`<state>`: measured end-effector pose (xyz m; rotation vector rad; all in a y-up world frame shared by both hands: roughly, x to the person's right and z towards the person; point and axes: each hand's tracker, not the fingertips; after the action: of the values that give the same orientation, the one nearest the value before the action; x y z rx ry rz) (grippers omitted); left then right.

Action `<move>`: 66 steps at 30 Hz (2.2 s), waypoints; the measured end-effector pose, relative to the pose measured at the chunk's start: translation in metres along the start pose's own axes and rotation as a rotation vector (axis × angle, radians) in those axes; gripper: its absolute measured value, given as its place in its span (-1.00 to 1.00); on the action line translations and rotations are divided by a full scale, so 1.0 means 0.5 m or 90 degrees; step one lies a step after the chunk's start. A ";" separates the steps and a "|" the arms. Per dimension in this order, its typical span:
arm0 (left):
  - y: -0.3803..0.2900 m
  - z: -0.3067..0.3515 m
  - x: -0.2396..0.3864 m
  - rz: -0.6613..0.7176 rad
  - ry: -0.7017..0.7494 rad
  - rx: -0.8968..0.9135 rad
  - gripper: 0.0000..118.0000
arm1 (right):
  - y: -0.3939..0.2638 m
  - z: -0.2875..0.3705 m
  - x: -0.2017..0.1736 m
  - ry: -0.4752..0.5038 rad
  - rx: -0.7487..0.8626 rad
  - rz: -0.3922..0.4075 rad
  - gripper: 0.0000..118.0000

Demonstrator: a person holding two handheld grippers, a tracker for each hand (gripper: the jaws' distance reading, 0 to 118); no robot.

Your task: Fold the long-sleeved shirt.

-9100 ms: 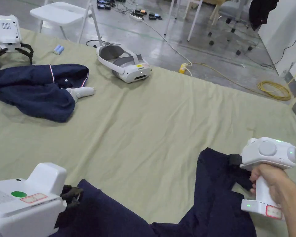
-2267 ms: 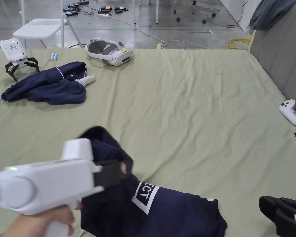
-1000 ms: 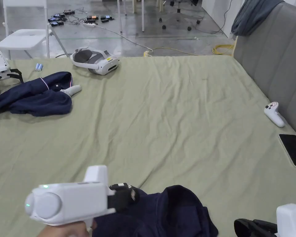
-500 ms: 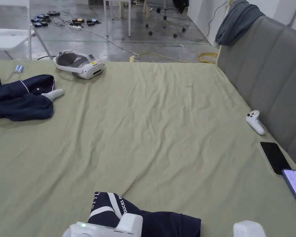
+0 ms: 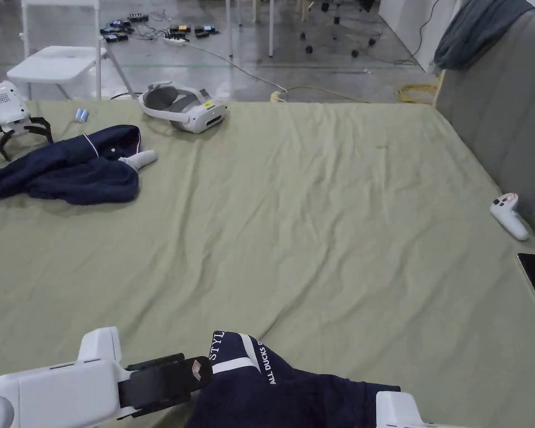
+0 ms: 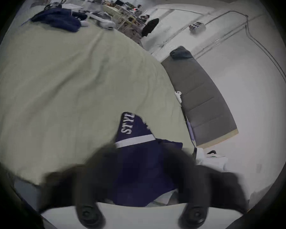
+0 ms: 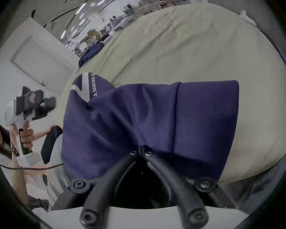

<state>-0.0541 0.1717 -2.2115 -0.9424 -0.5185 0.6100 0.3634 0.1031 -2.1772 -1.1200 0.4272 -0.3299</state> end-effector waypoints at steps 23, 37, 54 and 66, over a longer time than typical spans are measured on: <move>0.018 -0.124 0.015 -0.003 0.018 -0.020 -0.66 | 0.054 0.056 -0.059 0.047 0.062 -0.073 -0.99; 0.370 0.264 -0.351 -0.041 0.171 0.130 -0.66 | 0.268 -0.035 -0.391 0.149 0.135 0.162 -0.99; 0.383 0.354 -0.413 -0.033 0.327 0.213 0.79 | 0.298 -0.064 -0.427 0.142 0.134 0.247 -0.99; 0.217 0.191 0.141 -0.262 0.169 0.391 -0.93 | 0.280 0.248 -0.252 0.000 0.404 0.195 -0.99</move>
<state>-0.0928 0.3236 -2.2476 -0.3074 -0.2466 0.2352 0.3201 0.3157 -2.2390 -0.4275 0.4447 -0.1738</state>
